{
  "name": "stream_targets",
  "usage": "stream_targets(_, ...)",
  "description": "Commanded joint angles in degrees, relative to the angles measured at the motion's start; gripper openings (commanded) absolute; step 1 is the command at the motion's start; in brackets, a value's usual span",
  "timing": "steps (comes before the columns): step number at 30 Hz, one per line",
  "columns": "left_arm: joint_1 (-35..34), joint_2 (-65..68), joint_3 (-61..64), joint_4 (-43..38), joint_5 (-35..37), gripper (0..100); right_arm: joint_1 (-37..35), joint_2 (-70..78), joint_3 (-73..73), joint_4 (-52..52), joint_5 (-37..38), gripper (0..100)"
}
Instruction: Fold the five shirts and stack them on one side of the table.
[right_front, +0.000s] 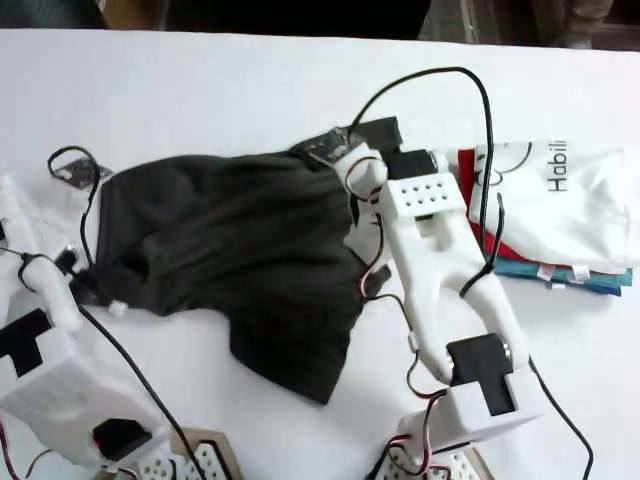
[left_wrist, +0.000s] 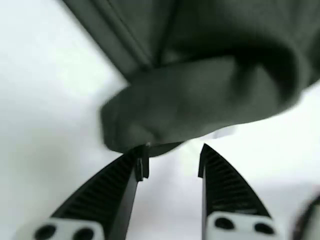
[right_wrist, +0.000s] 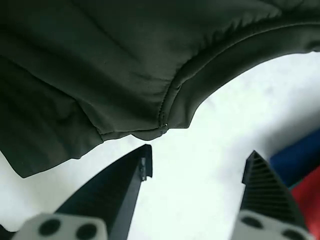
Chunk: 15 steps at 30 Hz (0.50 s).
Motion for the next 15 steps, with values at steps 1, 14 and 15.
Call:
stream_targets(1,-0.5,-0.9,-0.6,-3.5,-7.3,17,-0.2,-0.1,-2.3,-0.2,0.5,29.5)
stream_targets(14,-0.3,-7.0,2.9,-10.5,-16.1,16,-0.1,-0.1,-2.3,0.0,0.5,29.5)
stream_targets(15,-0.4,-6.9,4.4,-12.2,-16.2,16,-0.1,-0.1,-2.3,0.0,0.5,29.5)
